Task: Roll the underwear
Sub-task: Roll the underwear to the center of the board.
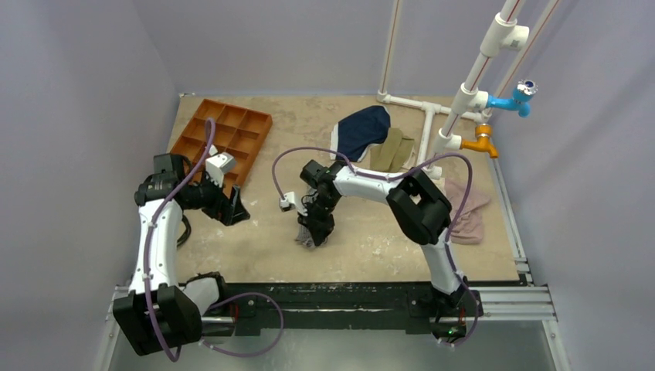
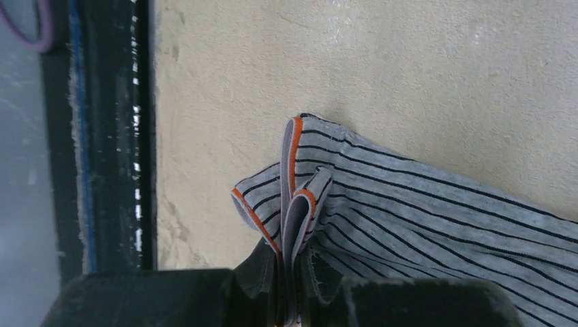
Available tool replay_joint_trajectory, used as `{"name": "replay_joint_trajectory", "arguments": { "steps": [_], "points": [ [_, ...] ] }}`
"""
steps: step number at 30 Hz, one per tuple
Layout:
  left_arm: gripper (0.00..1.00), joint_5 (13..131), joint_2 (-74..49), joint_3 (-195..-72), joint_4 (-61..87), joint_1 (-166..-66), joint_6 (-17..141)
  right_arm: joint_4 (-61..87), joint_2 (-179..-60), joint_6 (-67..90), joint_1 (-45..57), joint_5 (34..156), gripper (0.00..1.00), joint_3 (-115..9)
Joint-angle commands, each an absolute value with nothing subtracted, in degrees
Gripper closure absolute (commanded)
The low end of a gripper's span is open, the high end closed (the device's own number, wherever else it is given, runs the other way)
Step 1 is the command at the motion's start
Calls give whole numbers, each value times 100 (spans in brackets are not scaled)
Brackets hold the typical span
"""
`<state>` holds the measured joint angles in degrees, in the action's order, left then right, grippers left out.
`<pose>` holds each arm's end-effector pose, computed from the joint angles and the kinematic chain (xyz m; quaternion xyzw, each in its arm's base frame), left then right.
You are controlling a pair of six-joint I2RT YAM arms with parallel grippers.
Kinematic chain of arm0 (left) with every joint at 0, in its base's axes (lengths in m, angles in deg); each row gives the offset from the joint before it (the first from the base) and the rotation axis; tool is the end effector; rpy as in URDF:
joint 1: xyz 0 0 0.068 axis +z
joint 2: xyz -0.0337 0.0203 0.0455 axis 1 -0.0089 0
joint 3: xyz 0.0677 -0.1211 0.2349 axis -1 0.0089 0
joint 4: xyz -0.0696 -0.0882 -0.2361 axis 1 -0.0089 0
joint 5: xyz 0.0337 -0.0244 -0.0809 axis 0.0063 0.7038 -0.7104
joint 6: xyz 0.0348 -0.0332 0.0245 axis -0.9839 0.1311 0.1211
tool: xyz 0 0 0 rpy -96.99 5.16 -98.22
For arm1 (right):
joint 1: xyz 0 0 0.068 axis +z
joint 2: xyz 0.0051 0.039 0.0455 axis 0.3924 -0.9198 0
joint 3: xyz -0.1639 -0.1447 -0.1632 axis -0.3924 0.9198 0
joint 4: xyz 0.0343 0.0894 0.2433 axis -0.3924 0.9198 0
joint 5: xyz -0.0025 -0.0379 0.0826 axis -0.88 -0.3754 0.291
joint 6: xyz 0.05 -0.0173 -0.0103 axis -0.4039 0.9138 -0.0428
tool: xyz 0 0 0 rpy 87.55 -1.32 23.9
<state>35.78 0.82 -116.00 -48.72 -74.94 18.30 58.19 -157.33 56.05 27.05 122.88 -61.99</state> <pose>0.1858 0.0225 0.2822 0.2161 0.8849 -0.2654 0.3158 0.2416 0.3216 0.1535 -0.6773 0.6655 0.3101 0.0463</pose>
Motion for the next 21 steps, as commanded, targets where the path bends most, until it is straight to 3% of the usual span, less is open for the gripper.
{"name": "replay_joint_trajectory", "arguments": {
  "steps": [1,10,16,21],
  "points": [
    [10,3389,473,-11341,-4783,-7503,1318,6692,-16427,5810,2340,13011,100,-6835],
    [12,3435,1650,-10727,-4910,-7874,595,7864,-17586,6067,1783,13644,99,-8184],
    [9,3963,2081,-10541,-4604,-9355,977,8477,-18129,6247,1623,13854,95,-8744],
    [9,4308,1684,-10548,-3932,-10452,1346,8614,-18387,6251,1605,13852,92,-8969]
  ]
}}
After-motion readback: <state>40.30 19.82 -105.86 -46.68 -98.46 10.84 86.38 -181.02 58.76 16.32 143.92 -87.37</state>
